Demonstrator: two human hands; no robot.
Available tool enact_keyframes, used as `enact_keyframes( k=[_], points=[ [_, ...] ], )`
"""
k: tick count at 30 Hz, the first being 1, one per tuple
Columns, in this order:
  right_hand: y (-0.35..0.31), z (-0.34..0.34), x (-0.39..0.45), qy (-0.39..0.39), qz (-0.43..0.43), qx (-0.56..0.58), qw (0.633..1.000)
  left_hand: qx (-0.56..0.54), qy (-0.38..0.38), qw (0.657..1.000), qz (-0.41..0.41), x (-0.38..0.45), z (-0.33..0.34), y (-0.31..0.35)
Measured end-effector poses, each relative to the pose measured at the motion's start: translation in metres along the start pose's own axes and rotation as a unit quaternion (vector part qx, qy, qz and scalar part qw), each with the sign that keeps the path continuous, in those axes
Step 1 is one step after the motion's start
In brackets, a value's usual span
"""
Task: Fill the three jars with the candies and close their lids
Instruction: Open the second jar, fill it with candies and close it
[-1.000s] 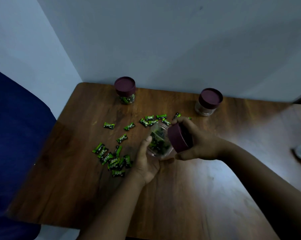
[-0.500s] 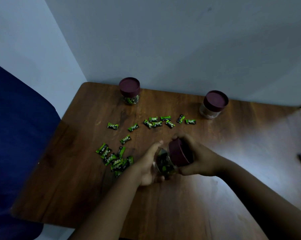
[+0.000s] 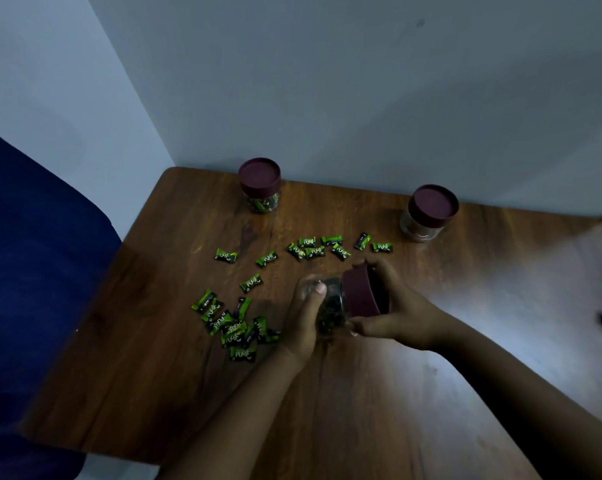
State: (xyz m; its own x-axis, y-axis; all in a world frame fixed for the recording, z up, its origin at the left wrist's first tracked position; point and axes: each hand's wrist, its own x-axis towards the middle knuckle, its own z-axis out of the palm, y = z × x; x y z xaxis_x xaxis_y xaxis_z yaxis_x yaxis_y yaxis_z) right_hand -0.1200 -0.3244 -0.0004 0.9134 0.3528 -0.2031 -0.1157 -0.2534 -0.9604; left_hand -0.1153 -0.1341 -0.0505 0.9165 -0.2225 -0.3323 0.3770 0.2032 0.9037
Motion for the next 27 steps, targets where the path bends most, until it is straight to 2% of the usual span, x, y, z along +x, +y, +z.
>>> enact_keyframes(
  k=[1,3,4,6,7,8,9,10,12,13,16,19,20,22,23,25,26,27],
  points=[
    [-0.003,-0.003,0.0,-0.009,-0.027,-0.084,0.996,-0.019,-0.027,0.994,-0.108,0.001,-0.002,0.007],
    [-0.009,-0.008,-0.002,-0.039,-0.104,-0.264,0.958,-0.022,-0.095,0.952,-0.29,0.005,-0.013,0.016],
    [-0.011,-0.008,-0.003,-0.053,-0.15,-0.326,0.932,-0.016,-0.121,0.93,-0.346,0.008,-0.02,0.018],
    [-0.015,-0.006,-0.004,-0.081,-0.233,-0.437,0.865,-0.003,-0.181,0.897,-0.403,0.011,-0.033,0.022],
    [-0.015,-0.004,-0.003,-0.093,-0.26,-0.484,0.83,0.012,-0.208,0.886,-0.414,0.012,-0.036,0.024],
    [-0.013,-0.004,-0.001,-0.098,-0.273,-0.508,0.811,0.026,-0.222,0.879,-0.421,0.012,-0.037,0.026],
    [-0.009,-0.003,-0.001,-0.094,-0.263,-0.508,0.815,0.033,-0.217,0.881,-0.419,0.012,-0.036,0.026],
    [-0.004,-0.003,0.0,-0.08,-0.228,-0.479,0.844,0.028,-0.19,0.894,-0.404,0.012,-0.032,0.023],
    [0.005,-0.003,-0.001,-0.032,-0.127,-0.35,0.928,-0.007,-0.103,0.938,-0.331,0.012,-0.02,0.012],
    [0.01,-0.003,-0.002,-0.013,-0.093,-0.292,0.952,-0.023,-0.065,0.954,-0.291,0.011,-0.013,0.006],
    [0.022,-0.001,-0.003,-0.021,-0.073,-0.243,0.967,-0.02,0.003,0.983,-0.185,0.001,-0.004,-0.011],
    [0.019,0.001,-0.003,-0.065,-0.06,-0.261,0.961,-0.003,0.014,0.993,-0.113,-0.008,-0.013,-0.027],
    [0.018,0.001,-0.003,-0.071,-0.061,-0.278,0.956,-0.008,0.014,0.993,-0.118,-0.008,-0.016,-0.03],
    [0.011,0.002,-0.001,-0.079,-0.082,-0.34,0.933,-0.013,-0.003,0.983,-0.185,-0.009,-0.019,-0.024],
    [0.008,0.003,0.0,-0.09,-0.104,-0.401,0.906,-0.011,-0.023,0.97,-0.242,-0.007,-0.021,-0.02],
    [0.003,0.006,0.003,-0.118,-0.166,-0.543,0.815,-0.004,-0.071,0.935,-0.348,-0.001,-0.029,-0.012],
    [0.001,0.007,0.004,-0.129,-0.189,-0.581,0.781,-0.002,-0.088,0.921,-0.381,0.001,-0.033,-0.008],
    [-0.001,0.007,0.005,-0.136,-0.197,-0.597,0.765,0.0,-0.101,0.911,-0.399,0.004,-0.037,-0.005]
  ],
)
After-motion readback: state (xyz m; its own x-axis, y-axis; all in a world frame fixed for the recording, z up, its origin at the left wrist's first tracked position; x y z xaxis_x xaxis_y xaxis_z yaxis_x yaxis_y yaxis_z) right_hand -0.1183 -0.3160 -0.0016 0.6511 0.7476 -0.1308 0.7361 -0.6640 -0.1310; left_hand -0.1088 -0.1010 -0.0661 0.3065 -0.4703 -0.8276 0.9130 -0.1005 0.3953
